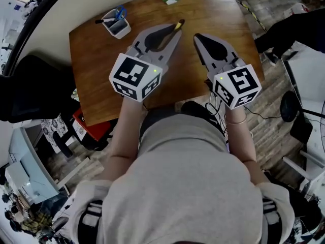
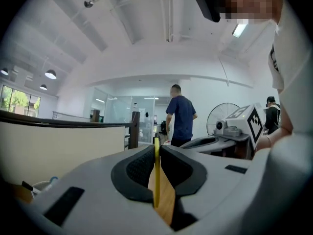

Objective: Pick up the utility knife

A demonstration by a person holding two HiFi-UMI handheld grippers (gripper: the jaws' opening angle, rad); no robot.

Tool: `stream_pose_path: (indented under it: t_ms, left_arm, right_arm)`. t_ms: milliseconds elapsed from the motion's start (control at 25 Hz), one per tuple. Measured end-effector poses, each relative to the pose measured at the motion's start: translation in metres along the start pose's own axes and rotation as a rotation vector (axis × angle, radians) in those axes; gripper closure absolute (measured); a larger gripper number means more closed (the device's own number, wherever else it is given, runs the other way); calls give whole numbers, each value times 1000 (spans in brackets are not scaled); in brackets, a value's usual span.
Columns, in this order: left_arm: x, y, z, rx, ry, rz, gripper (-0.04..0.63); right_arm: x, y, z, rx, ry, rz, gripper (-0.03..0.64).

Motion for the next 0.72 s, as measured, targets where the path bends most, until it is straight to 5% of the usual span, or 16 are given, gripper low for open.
stream_pose_path:
  t_ms: [240,720]
  left_arm:
    - [6,-12,1,32,-52,-74,535]
    - [-18,-33,16,52,-234,-53,535]
  right_arm:
    - [7,0,6,18,-15,-16,604]
    - [5,5,18,38,18,-50,604]
Point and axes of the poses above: the fingertips, and each gripper's own axes: y forward along the fingers, z to its left, x out of its top, the point moved 6 cm from there along -y, backward along the fingers, and after that the axes turned 7 degrees about x, right-handed, at the moved point
